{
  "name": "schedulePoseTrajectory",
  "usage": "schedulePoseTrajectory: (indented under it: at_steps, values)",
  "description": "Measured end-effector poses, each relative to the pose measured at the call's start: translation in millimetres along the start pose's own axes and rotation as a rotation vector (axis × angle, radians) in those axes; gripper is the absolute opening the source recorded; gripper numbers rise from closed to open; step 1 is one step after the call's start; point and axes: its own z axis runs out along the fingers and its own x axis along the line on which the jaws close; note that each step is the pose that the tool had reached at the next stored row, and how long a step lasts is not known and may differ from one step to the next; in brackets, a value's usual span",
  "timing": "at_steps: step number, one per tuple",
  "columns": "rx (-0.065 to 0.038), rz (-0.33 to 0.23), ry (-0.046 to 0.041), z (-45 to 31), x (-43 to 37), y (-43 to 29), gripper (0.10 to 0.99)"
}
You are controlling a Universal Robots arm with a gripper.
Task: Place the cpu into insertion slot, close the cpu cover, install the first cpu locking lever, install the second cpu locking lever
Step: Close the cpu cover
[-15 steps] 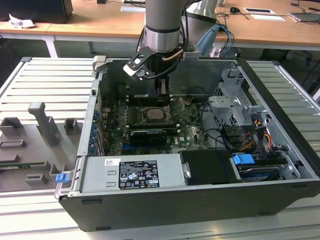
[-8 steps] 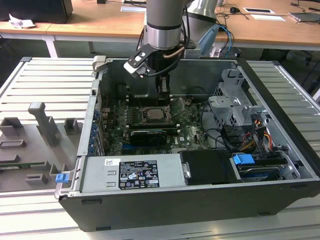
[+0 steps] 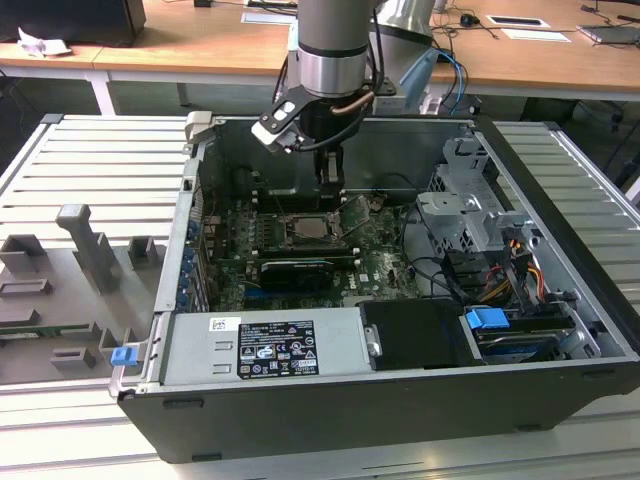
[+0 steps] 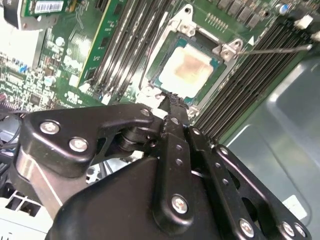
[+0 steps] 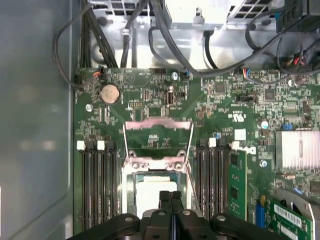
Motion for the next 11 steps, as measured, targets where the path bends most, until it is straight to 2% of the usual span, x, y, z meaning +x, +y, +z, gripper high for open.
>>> schedulePoseTrajectory:
  at_steps: [6,11]
  values:
    - [0.000,0.000,-0.0004,-0.3,0.1,3.0,0.106]
    - [0.000,0.000,-0.0008,-6.1,-0.2,4.7,0.106]
